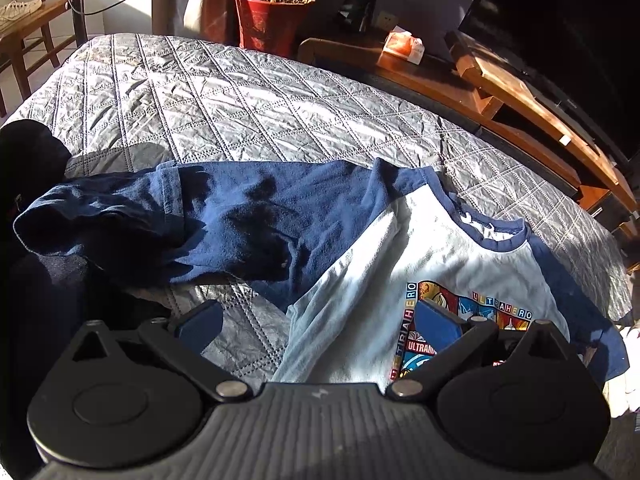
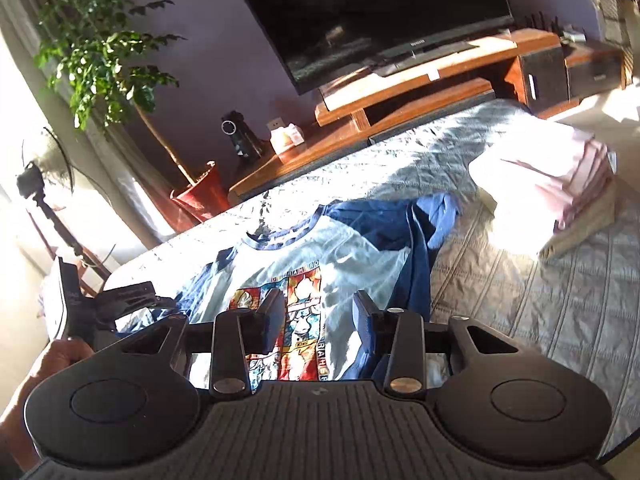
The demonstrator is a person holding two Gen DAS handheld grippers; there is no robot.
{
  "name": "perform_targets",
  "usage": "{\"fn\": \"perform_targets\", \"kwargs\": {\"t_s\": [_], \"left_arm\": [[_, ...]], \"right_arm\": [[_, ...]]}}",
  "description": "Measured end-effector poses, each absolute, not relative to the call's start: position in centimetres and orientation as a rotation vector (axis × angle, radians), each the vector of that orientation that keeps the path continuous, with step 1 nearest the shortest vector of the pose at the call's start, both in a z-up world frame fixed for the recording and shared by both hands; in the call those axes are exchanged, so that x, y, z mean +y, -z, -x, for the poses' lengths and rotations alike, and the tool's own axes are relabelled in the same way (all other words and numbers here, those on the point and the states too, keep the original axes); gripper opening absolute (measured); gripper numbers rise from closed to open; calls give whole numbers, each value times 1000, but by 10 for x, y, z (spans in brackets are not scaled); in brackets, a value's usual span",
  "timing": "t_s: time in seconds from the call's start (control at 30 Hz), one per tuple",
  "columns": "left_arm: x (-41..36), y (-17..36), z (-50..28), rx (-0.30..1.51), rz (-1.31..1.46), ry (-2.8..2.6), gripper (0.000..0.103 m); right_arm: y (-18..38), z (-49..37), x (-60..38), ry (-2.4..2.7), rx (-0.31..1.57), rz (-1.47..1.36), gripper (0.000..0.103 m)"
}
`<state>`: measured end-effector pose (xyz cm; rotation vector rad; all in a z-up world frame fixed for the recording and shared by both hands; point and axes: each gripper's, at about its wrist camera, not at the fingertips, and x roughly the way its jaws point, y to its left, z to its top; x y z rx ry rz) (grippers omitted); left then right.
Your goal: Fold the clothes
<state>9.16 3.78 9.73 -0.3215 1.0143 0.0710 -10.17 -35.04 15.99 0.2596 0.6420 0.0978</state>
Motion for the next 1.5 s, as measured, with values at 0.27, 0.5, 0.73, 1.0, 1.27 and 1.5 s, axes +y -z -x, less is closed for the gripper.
{"fn": "perform_targets", "kwargs": {"t_s": [0.27, 0.5, 0.73, 1.0, 1.27, 1.5], "left_arm": [[31, -94, -92, 1027, 298, -61, 102], [32, -95, -93, 1023, 301, -61, 102], [30, -94, -93, 1027, 293, -55, 102], [31, -95, -92, 1027, 298, -56, 102], [33, -95, -92, 1027, 301, -57, 102], [33, -95, -92, 1027, 302, -55, 102]], "right_arm": [[-112, 33, -286, -453, 851, 675, 58], [-36, 52, -246, -848, 896, 1203, 58], [-44, 21, -255, -899, 1053, 1011, 62], [-73, 3, -272, -871, 1121, 689, 5], [-195, -65, -394, -377, 690, -26, 5], [-186, -38, -506, 218, 438, -640, 5]]}}
